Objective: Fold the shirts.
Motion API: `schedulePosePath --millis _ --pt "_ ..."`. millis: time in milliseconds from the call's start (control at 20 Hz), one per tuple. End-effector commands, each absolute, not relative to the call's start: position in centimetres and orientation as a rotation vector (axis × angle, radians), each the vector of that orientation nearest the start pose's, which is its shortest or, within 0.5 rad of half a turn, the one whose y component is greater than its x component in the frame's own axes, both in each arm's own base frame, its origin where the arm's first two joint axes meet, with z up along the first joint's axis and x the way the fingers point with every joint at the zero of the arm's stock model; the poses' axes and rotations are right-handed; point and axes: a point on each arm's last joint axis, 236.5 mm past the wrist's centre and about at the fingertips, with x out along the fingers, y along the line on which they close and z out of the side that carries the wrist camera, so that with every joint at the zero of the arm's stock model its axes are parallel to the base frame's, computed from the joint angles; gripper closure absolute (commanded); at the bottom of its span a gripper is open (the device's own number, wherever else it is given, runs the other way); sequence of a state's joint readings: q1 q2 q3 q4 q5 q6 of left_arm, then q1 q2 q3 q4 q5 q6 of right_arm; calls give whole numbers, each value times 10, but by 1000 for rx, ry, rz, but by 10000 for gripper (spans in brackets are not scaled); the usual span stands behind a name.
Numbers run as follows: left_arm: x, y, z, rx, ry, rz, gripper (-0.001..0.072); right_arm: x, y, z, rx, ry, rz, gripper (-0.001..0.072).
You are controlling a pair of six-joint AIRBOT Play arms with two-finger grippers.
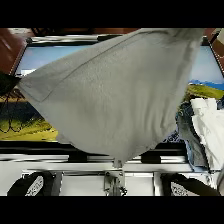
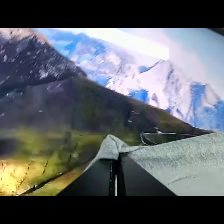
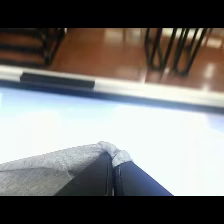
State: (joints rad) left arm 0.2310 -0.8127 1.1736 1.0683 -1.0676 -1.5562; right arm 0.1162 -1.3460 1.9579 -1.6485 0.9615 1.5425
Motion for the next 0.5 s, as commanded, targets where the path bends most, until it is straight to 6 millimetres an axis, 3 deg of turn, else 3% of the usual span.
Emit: schedulePosePath --millis 0,100,250,450 --pt "401 4 165 -501 676 -42 676 576 52 271 41 421 38 655" --pt "426 11 138 -523 694 -15 676 601 57 244 149 428 20 655" --pt "453 13 90 -546 756 13 676 619 66 188 248 526 14 655" --pt "461 -3 25 -604 911 25 675 613 86 106 344 758 25 655"
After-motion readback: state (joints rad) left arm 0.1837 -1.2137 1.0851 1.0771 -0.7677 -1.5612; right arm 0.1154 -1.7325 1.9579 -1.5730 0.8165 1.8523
